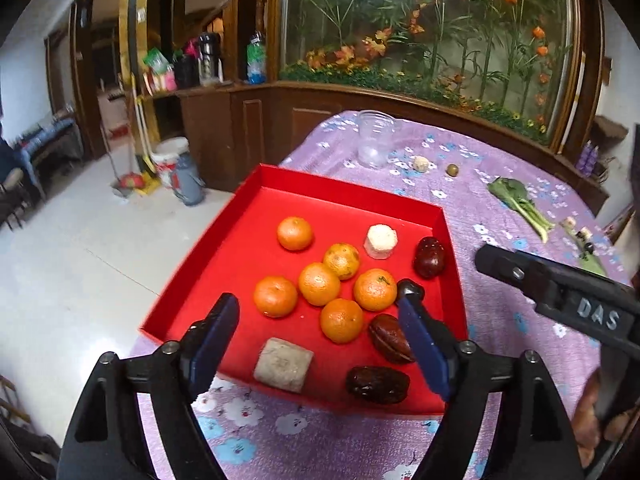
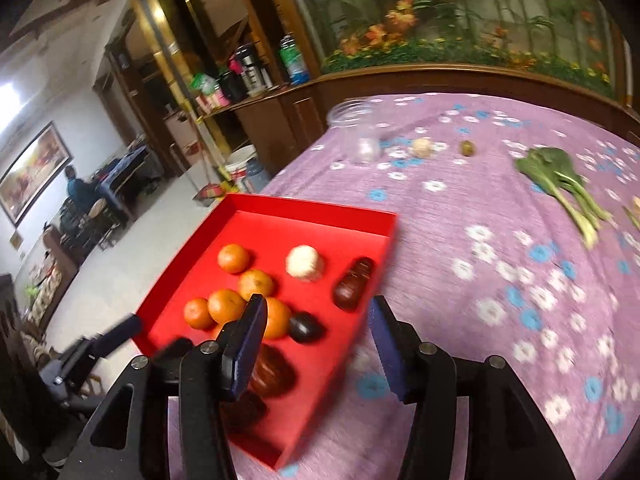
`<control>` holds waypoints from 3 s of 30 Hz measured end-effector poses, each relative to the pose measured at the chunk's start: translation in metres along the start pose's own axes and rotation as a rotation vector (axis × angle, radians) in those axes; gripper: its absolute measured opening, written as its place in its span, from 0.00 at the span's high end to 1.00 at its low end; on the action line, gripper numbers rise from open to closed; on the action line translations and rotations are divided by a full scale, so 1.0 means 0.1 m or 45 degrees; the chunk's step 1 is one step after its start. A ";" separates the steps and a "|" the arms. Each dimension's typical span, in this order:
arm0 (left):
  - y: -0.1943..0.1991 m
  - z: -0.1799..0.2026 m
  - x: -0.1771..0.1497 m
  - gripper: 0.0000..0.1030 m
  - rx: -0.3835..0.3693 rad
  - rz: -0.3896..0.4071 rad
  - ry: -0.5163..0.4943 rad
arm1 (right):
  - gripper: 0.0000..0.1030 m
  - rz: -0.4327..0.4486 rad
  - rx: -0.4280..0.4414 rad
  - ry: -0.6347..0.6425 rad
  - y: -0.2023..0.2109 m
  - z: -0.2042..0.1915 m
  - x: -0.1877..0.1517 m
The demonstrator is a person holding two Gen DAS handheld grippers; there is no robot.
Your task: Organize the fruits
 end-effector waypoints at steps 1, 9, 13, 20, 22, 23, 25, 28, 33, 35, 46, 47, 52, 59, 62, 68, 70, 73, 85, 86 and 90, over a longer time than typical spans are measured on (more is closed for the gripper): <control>0.03 0.03 0.00 0.16 0.028 0.006 -0.018 | 0.41 0.005 -0.014 -0.005 0.04 0.02 -0.03; 0.16 0.19 -0.08 0.16 0.027 -0.004 -0.066 | 0.40 0.026 -0.085 0.045 0.28 0.03 -0.35; 0.20 0.22 -0.11 0.16 0.021 -0.019 -0.051 | 0.40 0.029 -0.088 0.037 0.36 0.11 -0.41; 0.41 0.27 -0.10 0.15 0.074 0.059 -0.045 | 0.38 0.057 -0.117 0.085 0.51 0.08 -0.53; 0.50 0.25 -0.09 0.15 0.102 0.102 -0.034 | 0.37 0.069 -0.118 0.104 0.57 0.04 -0.56; 0.57 0.24 -0.07 0.14 0.127 0.136 -0.025 | 0.36 0.074 -0.115 0.112 0.59 0.01 -0.56; 0.73 0.20 -0.05 0.05 0.199 0.224 -0.012 | 0.34 0.092 -0.111 0.137 0.65 -0.05 -0.59; 1.00 0.17 -0.01 0.00 0.272 0.363 0.001 | 0.31 0.121 -0.100 0.169 0.75 -0.15 -0.61; 1.22 0.11 -0.05 0.00 0.274 0.433 0.052 | 0.27 0.154 -0.074 0.217 0.87 -0.32 -0.68; 1.24 0.11 -0.07 0.00 0.277 0.425 0.044 | 0.26 0.154 -0.073 0.228 0.89 -0.36 -0.72; 1.20 0.15 -0.16 0.00 0.266 0.335 0.038 | 0.21 0.154 -0.071 0.246 0.96 -0.45 -0.84; 1.17 0.15 -0.17 0.00 0.265 0.317 0.035 | 0.20 0.153 -0.077 0.245 0.96 -0.45 -0.84; 1.09 0.16 -0.22 0.00 0.254 0.263 0.025 | 0.19 0.140 -0.095 0.225 0.93 -0.41 -0.83; 0.95 0.19 -0.28 0.00 0.225 0.196 0.016 | 0.17 0.116 -0.122 0.226 0.85 -0.39 -0.85; 0.88 0.19 -0.30 0.00 0.214 0.164 0.019 | 0.16 0.109 -0.130 0.230 0.81 -0.38 -0.86; 0.77 0.20 -0.33 0.00 0.194 0.116 0.024 | 0.15 0.103 -0.144 0.237 0.76 -0.36 -0.87; 0.73 0.20 -0.34 0.00 0.191 0.103 0.022 | 0.15 0.098 -0.148 0.238 0.73 -0.36 -0.87; 0.69 0.21 -0.35 0.00 0.183 0.088 0.021 | 0.15 0.090 -0.151 0.240 0.70 -0.35 -0.87; 0.58 0.20 -0.38 0.00 0.163 0.045 0.009 | 0.14 0.070 -0.162 0.265 0.59 -0.37 -0.89; 0.57 0.20 -0.38 0.00 0.164 0.045 0.010 | 0.14 0.068 -0.163 0.266 0.59 -0.37 -0.88; 0.52 0.19 -0.39 0.00 0.166 0.036 0.011 | 0.13 0.063 -0.161 0.281 0.55 -0.41 -0.87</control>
Point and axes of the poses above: each gripper's, at about its wrist camera, not at the fingertips, and y roughly against the way its jaws point, z to its right, x to its top, the point moved 2 cm from there along -y, roughly the way its jaws point, and after that the axes turned 4 degrees about z, right-handed, at the moved point
